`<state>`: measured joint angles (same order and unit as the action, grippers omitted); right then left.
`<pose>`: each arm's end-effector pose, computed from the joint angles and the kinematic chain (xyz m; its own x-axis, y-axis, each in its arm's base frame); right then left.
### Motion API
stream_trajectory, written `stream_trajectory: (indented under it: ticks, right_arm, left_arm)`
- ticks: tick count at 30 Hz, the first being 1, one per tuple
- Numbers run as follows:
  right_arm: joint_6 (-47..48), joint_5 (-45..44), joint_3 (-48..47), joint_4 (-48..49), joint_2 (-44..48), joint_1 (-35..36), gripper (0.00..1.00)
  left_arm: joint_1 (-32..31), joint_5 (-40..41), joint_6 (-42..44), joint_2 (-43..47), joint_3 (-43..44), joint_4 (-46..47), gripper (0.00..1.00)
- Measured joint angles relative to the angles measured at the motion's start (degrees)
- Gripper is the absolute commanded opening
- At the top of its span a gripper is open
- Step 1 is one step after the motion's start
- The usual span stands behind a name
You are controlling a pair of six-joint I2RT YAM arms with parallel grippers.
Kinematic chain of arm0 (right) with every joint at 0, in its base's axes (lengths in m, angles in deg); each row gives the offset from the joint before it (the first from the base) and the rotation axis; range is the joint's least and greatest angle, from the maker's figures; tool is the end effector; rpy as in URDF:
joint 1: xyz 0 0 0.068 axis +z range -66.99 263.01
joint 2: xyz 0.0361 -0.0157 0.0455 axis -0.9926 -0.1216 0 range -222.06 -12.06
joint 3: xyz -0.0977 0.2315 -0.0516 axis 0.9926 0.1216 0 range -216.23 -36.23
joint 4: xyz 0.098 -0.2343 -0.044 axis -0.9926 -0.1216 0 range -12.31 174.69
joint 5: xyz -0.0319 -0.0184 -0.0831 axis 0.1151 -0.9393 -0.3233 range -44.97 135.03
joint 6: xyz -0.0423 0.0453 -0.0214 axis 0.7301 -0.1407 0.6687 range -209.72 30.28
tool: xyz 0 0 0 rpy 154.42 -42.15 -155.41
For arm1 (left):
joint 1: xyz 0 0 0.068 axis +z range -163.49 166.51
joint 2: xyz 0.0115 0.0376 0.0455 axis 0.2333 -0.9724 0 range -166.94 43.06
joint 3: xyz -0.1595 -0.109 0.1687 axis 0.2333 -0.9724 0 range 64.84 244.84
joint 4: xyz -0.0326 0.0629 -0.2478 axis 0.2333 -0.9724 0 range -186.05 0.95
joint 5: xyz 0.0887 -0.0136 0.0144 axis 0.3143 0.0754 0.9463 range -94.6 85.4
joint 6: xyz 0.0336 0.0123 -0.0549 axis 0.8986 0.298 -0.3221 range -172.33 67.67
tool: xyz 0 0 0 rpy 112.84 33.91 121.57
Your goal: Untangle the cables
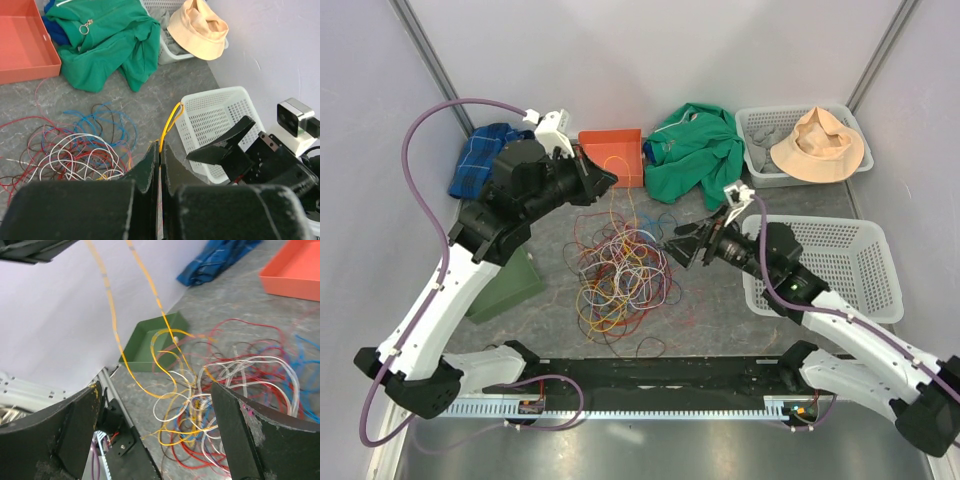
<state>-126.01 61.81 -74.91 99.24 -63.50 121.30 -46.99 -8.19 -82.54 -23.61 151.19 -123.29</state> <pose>0.1773 0.1589 0.3158 -0.4652 0.3546 -0.8111 -0.6752 0.4503 0.5842 0.2069 -0.1409 0.4465 -0.4839 -0.2821 -0.8284 0.4142 0.7601 -0.5007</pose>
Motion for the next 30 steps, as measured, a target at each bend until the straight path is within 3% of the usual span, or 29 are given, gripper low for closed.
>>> stream_trajectory:
  ticks: [5,11,25,30]
  right_arm:
    - [1.95,-1.99,-2.23,1.75,-4.81,6.58,0.98]
    - [3.3,-4.87,-3.15,2.23,-7.89,7.3,0.98]
    - [4.2,-10.45,-2.93,2.6,-6.86,7.3,0.98]
    - [4.7,-11.69,-0.96,1.18,-7.41,7.3,0.98]
  left_arm:
    - [0.0,-0.15,0.02,0.22,-0.2,0.07,0.02]
    - [0.0,-1.38,0.2,0.31,1.9,-1.09,0.02]
    - [0.0,-1.46,3.61,-2.73,38.32,-2.49,0.02]
    - [0.0,-1.07,4.42,-3.08,41.4,-2.01,0.02]
